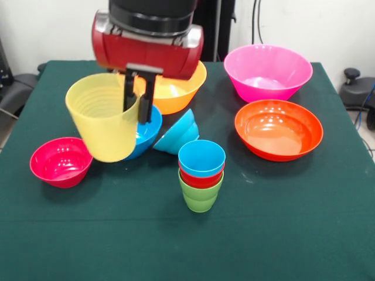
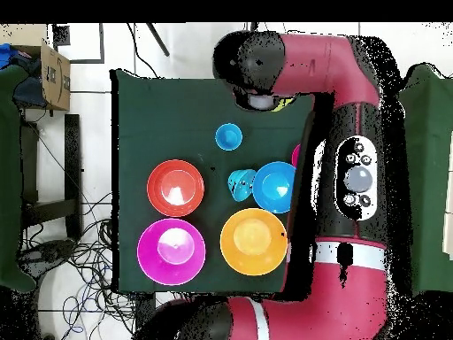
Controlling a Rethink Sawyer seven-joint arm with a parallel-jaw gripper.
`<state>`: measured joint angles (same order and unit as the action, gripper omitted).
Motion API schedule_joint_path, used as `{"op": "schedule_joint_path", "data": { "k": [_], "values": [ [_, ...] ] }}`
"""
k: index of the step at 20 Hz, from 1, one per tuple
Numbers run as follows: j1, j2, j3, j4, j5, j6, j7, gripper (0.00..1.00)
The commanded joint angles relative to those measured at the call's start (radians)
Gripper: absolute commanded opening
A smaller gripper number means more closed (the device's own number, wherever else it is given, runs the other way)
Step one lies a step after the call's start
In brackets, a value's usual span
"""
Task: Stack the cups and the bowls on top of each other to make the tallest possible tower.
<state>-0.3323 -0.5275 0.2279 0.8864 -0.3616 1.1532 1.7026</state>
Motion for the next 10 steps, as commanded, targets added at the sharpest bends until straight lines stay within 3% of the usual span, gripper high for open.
{"op": "schedule_joint_path", "data": {
  "k": [1, 10],
  "values": [
    [0.032, -0.042, -0.025, 0.176, 0.015, -0.022, 0.094, 0.0],
    [0.054, -0.047, -0.057, 0.272, 0.066, -0.134, 0.173, 0.0]
  ]
}}
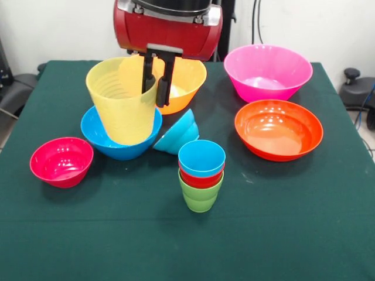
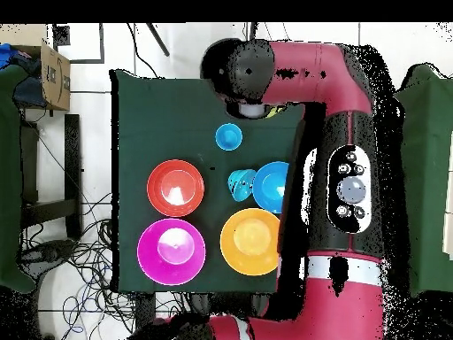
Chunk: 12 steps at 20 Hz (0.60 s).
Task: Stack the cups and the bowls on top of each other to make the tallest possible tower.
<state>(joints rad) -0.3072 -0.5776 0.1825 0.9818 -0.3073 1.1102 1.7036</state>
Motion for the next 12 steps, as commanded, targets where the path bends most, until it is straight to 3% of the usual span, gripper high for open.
{"op": "schedule_joint_path", "data": {
  "k": [1, 7, 12],
  "values": [
    [0.032, 0.002, -0.016, 0.188, 0.018, -0.102, 0.18, 0.0],
    [0.061, 0.005, -0.042, 0.244, 0.042, -0.193, 0.228, 0.0],
    [0.078, 0.006, -0.063, 0.254, 0.056, -0.215, 0.237, 0.0]
  ]
}}
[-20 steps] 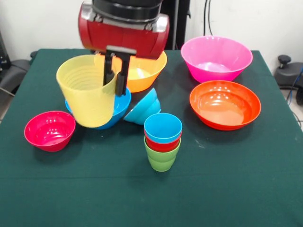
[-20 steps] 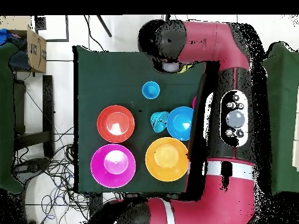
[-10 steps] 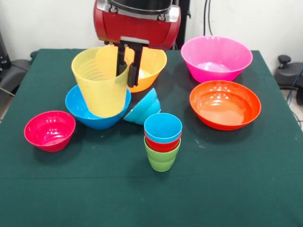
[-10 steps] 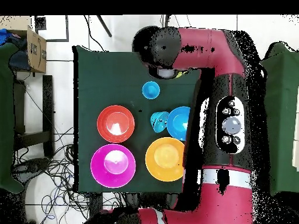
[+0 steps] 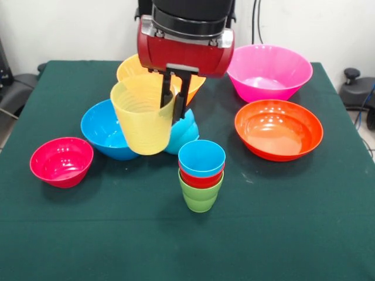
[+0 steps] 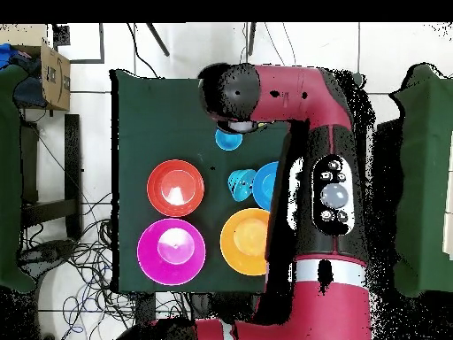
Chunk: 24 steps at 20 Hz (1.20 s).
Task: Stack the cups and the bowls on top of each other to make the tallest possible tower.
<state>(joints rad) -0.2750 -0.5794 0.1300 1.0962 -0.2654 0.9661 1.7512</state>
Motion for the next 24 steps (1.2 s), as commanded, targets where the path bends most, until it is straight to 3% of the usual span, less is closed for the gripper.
{"op": "schedule_joint_path", "data": {
  "k": [1, 6, 24],
  "values": [
    [0.051, 0.006, -0.02, 0.133, 0.011, -0.056, 0.188, 0.0],
    [0.058, 0.003, -0.041, 0.125, 0.011, -0.03, 0.175, 0.0],
    [0.113, 0.009, -0.094, 0.219, 0.067, -0.174, 0.271, 0.0]
  ]
}}
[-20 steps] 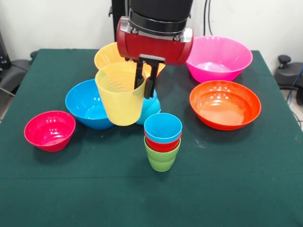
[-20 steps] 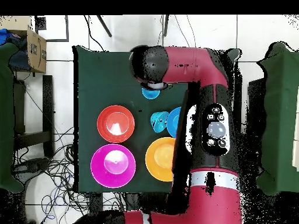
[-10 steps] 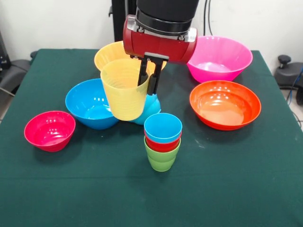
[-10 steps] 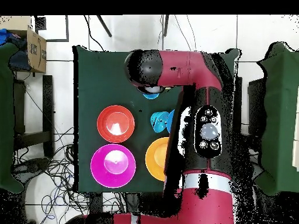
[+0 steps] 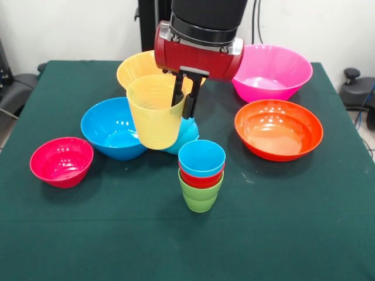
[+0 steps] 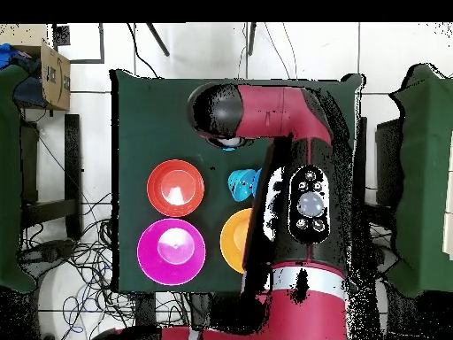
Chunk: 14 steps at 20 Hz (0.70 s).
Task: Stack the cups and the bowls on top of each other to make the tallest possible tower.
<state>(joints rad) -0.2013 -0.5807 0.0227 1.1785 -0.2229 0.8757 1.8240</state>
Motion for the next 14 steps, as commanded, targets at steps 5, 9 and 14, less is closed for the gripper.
{"op": "schedule_joint_path", "data": {
  "k": [5, 9, 14],
  "values": [
    [0.059, 0.021, -0.009, 0.14, 0.048, -0.097, 0.228, 0.0],
    [0.076, 0.026, -0.024, 0.145, 0.057, -0.112, 0.241, 0.0],
    [0.091, 0.036, -0.038, 0.147, 0.063, -0.138, 0.264, 0.0]
  ]
}}
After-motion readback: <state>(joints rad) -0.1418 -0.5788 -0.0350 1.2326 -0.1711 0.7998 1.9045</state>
